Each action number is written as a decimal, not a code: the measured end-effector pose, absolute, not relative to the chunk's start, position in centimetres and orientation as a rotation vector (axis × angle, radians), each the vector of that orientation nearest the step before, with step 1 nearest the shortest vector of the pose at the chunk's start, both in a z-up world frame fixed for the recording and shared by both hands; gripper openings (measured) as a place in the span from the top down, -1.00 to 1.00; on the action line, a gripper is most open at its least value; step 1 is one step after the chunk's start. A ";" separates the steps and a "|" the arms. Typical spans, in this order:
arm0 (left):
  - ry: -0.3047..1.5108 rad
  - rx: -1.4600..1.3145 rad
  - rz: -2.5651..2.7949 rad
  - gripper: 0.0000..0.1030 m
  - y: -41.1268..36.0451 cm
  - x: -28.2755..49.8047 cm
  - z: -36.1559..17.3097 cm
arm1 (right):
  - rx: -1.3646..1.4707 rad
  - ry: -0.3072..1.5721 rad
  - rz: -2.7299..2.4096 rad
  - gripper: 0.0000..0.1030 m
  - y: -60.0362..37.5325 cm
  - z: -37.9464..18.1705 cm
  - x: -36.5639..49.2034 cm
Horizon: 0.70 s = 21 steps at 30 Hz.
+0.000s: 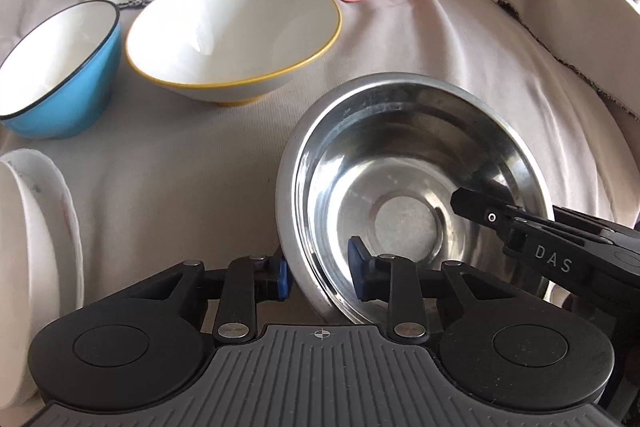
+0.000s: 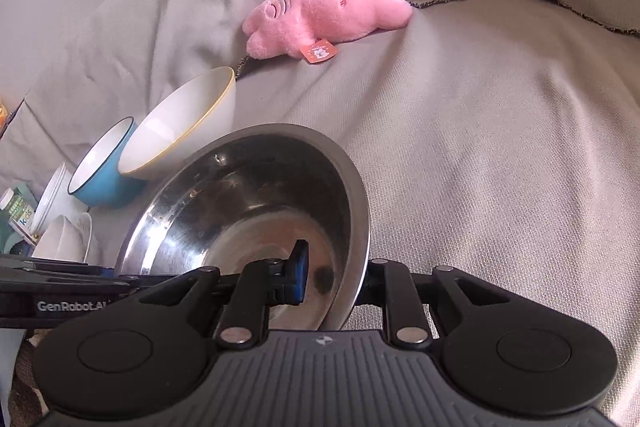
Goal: Organize plates and bowls
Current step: 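Carry the steel bowl with the right tool onto the white bowl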
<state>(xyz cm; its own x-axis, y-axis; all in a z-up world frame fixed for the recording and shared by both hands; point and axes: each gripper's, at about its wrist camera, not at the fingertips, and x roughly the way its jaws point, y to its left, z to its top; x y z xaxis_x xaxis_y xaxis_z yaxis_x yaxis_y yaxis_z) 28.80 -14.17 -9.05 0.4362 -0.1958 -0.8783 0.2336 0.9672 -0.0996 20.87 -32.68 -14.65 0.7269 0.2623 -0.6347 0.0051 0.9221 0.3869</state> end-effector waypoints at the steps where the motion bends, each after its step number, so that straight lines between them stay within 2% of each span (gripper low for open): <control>1: 1.088 0.037 -0.274 0.45 -14.2 28.9 -9.2 | 0.376 0.749 0.140 0.63 -32.5 -14.6 20.8; 11: 0.995 0.023 -0.389 0.44 -11.8 25.7 -6.2 | 0.376 0.795 0.114 0.61 -30.9 -13.1 18.2; 21: 0.878 -0.058 -0.460 0.44 -0.8 21.3 -2.3 | 0.170 0.725 0.136 0.58 -21.1 -4.9 15.6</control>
<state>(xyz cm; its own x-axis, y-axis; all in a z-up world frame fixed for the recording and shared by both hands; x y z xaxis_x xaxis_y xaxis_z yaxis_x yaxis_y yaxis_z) 21.31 -0.84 -2.28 0.5476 -0.4110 -0.7288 0.3645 0.9012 -0.2344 15.65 -21.07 -4.92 0.7404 0.1822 -0.6470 -0.0649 0.9774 0.2010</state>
